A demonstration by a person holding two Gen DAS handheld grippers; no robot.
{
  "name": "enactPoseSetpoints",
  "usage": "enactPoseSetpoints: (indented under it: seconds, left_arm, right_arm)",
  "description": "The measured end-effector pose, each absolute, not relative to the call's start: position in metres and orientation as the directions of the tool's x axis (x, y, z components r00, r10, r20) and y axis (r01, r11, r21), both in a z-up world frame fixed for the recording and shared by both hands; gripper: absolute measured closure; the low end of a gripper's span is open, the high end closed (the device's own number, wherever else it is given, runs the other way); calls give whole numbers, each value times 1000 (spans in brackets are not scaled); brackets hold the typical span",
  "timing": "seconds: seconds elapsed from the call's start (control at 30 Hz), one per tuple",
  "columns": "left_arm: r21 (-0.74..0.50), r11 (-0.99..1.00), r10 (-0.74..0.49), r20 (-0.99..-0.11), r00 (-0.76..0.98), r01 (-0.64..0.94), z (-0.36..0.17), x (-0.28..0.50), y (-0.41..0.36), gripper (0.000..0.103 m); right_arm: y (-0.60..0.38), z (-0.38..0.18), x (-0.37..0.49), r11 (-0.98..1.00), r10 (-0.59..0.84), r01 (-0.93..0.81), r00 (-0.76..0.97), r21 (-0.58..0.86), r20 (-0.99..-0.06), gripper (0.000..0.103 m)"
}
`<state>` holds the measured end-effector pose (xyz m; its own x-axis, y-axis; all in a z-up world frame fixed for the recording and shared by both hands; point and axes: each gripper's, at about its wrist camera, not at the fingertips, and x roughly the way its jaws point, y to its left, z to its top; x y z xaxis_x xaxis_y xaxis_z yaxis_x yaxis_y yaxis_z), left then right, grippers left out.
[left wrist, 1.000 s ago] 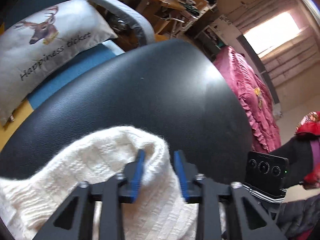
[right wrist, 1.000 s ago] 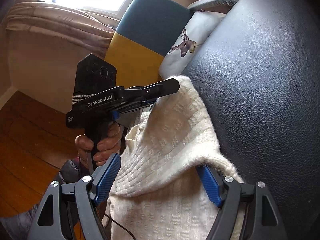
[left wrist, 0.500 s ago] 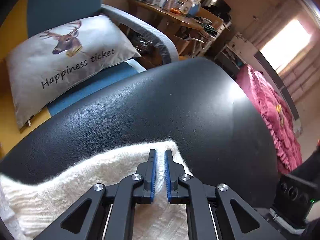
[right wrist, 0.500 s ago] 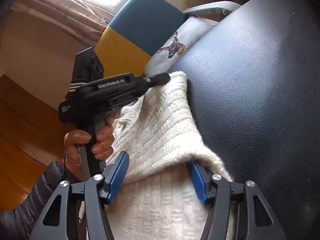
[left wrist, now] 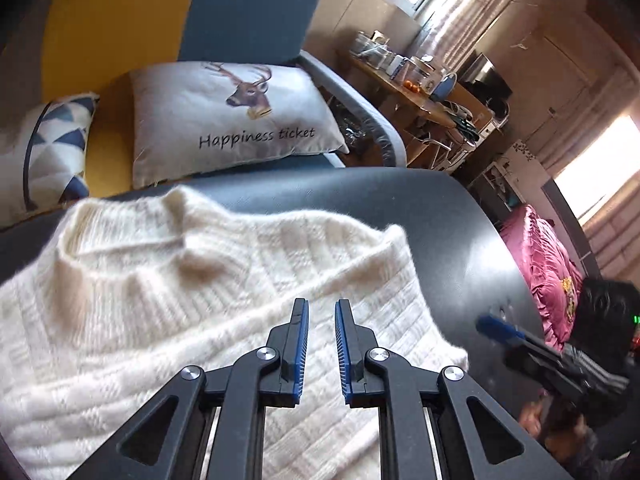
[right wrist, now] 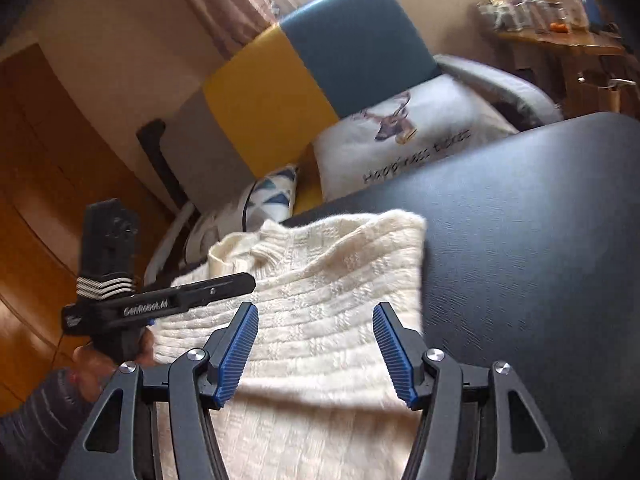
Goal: Fold clothes
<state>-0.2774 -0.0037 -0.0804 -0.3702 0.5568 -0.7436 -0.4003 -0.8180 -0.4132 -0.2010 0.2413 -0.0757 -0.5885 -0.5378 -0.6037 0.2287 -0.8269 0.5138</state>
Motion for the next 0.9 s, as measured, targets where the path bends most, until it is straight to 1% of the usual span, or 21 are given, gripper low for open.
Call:
enactPoseSetpoints:
  seconds: [0.1, 0.17, 0.2, 0.23, 0.27, 0.3, 0.33, 0.4, 0.53, 0.57, 0.6, 0.7, 0.8, 0.9]
  left_arm:
    - [-405, -850, 517, -766, -382, -337, -94, -275, -20, 89]
    - [-402, -869, 490, -781, -387, -290, -104, -274, -32, 89]
    - [-414, -868, 494, -777, -390, -274, -109, -272, -38, 89]
    - [-433, -862, 506, -768, -393, -263, -115, -270, -44, 89]
    - [-453, -855, 518, -757, -398, -252, -118, -267, -49, 90]
    - [-472, -848, 530, -746, -404, -241, -120, -265, -54, 91]
    - [-492, -840, 541, -734, -410, -229, -121, -263, -58, 93]
    - [-524, -829, 552, -712, -434, -195, -114, -257, -73, 93]
    - [-594, -797, 559, -660, -502, -107, -96, -240, -117, 87]
    - [-615, -785, 557, -645, -523, -79, -91, -234, -133, 85]
    - [-617, -786, 537, -640, -550, -51, -85, -227, -149, 84]
    - [-596, -803, 466, -640, -611, 13, -74, -202, -197, 82]
    - [-566, -819, 392, -670, -630, 92, -74, -184, -236, 80]
    - [-566, -815, 392, -698, -599, 127, -85, -176, -250, 78]
  right_arm:
    - [231, -82, -223, -853, -511, 251, -581, 458, -633, 42]
    - [225, -93, -245, -886, -459, 232, -558, 401, -692, 42]
    - [222, -100, -255, -905, -424, 219, -541, 366, -726, 46]
    - [220, -104, -263, -918, -395, 212, -535, 334, -747, 53]
    - [218, -105, -266, -928, -373, 213, -542, 307, -753, 67]
    - [216, -107, -269, -936, -351, 213, -548, 279, -759, 69]
    - [215, -108, -271, -940, -341, 214, -552, 266, -761, 69]
    - [217, -108, -271, -936, -351, 223, -551, 271, -757, 69]
    - [217, -102, -267, -939, -344, 219, -548, 266, -763, 69]
    - [214, -98, -264, -941, -338, 219, -554, 258, -761, 68]
    - [210, -92, -259, -941, -338, 226, -565, 253, -753, 68]
    - [193, -82, -241, -922, -382, 287, -570, 258, -728, 68]
    - [174, -83, -221, -906, -413, 325, -544, 270, -730, 68]
    - [167, -93, -212, -905, -418, 307, -519, 294, -745, 68]
